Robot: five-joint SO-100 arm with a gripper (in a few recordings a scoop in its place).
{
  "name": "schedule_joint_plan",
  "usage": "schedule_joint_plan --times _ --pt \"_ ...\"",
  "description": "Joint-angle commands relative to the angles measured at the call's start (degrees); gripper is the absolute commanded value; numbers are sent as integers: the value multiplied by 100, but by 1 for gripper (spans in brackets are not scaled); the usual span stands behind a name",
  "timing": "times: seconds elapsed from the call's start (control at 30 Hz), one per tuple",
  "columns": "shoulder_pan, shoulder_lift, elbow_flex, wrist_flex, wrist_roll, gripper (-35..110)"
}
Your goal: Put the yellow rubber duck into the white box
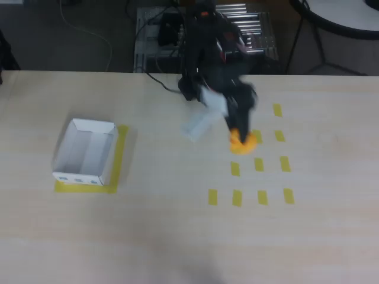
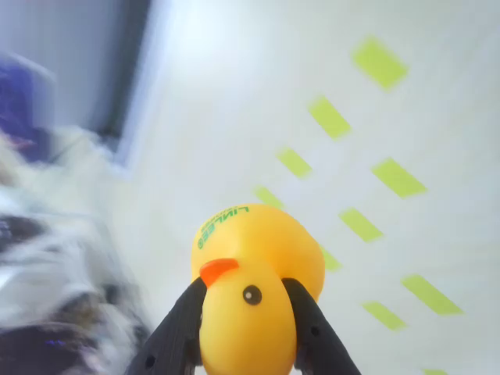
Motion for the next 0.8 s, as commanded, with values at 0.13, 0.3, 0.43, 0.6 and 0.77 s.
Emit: schedule_joint_plan --times 0.13,0.3,0.43,0.6,0.77 --pt "3313 2698 527 -316 -167 0" --pt "4913 2443 1327 -1046 -299 0" --pt "5590 1310 1336 -1450 -571 0" --pt "5924 -396 1081 -2241 -879 0" --pt "6179 -1863 220 -2206 -984 0"
